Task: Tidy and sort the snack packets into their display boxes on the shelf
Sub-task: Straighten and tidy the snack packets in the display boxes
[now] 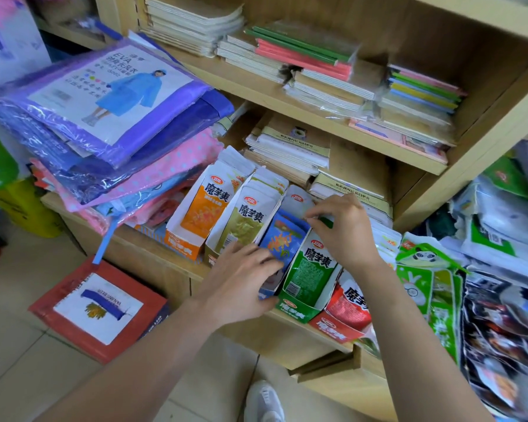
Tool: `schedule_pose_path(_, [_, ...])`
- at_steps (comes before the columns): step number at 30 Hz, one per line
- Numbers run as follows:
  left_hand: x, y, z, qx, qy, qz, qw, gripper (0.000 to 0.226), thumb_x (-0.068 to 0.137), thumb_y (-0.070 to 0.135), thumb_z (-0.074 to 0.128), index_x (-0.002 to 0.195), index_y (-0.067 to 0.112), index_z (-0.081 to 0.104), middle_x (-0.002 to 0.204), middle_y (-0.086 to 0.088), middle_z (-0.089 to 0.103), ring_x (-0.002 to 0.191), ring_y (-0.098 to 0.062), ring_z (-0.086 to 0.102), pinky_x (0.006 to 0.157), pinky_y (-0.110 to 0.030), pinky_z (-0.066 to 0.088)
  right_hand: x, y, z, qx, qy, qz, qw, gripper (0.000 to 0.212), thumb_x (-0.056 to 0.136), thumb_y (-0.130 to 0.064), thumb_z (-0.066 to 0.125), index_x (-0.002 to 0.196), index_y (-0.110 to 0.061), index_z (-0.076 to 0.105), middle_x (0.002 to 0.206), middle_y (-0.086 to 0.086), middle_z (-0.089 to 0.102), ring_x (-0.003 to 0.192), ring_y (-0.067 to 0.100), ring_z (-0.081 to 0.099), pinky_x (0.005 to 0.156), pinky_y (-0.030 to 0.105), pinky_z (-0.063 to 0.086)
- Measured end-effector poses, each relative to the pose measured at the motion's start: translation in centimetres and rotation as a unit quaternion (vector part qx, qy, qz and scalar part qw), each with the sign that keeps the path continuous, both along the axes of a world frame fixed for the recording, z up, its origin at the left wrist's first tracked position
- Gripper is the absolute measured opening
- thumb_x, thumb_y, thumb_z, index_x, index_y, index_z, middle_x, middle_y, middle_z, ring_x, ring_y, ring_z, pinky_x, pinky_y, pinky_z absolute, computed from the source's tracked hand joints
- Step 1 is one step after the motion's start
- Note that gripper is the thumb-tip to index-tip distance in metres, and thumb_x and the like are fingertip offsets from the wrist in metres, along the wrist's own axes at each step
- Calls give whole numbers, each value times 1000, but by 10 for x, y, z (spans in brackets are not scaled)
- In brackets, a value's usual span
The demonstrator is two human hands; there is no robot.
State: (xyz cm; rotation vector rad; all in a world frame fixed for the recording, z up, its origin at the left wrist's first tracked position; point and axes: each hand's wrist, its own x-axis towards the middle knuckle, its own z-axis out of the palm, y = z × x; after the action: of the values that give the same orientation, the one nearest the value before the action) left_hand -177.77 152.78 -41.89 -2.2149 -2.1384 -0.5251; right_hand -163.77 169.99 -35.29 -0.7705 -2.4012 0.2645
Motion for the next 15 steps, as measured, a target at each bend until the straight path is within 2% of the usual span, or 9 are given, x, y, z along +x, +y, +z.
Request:
schedule_pose_path(3, [-6, -1, -1, 57, -3, -5, 998, 59, 75, 56, 70, 125, 27, 65, 119, 9, 60, 114, -17, 53, 97, -40, 43, -1, 4, -6, -1, -32, -10, 999, 7, 80, -17, 82, 85, -21, 79, 88, -6, 74, 93, 29, 57, 82, 37, 42])
schedule_pose_path(5, [-9, 0, -2, 55, 14, -3, 998, 59, 73, 58, 71, 123, 27, 67, 122, 9, 61, 120, -19, 50, 99, -42, 42, -4, 0, -4, -12, -53, -31, 998, 15, 79, -30, 83, 92, -24, 79, 96, -7, 73, 100, 30, 52, 84, 39, 39])
schedule_pose_path(9, [-8, 3, -5, 27, 56, -16, 998, 44, 77, 61, 65, 108, 31, 73, 115, 13, 67, 123, -17, 47, 99, -43, 40, -17, -14, 3, 16, -191, -82, 978, 33, 74, -55, 79, 97, -31, 76, 99, -12, 68, 110, 27, 40, 84, 39, 26])
schedule_pose_path(12, [-11, 4, -6, 35, 43, -22, 998, 45, 77, 61, 67, 110, 31, 73, 115, 13, 68, 122, -16, 49, 97, -40, 41, -29, -18, 5, 39, -274, -112, 954, 24, 76, -55, 74, 81, -32, 73, 86, -10, 63, 108, 26, 35, 80, 40, 24])
schedule_pose_path(15, [-14, 3, -8, 51, 12, -32, 998, 47, 78, 60, 67, 115, 30, 73, 117, 12, 67, 122, -13, 51, 98, -39, 43, -34, -20, 4, 20, -276, -122, 953, 10, 80, -40, 74, 77, -32, 73, 80, -9, 65, 111, 25, 36, 82, 40, 23])
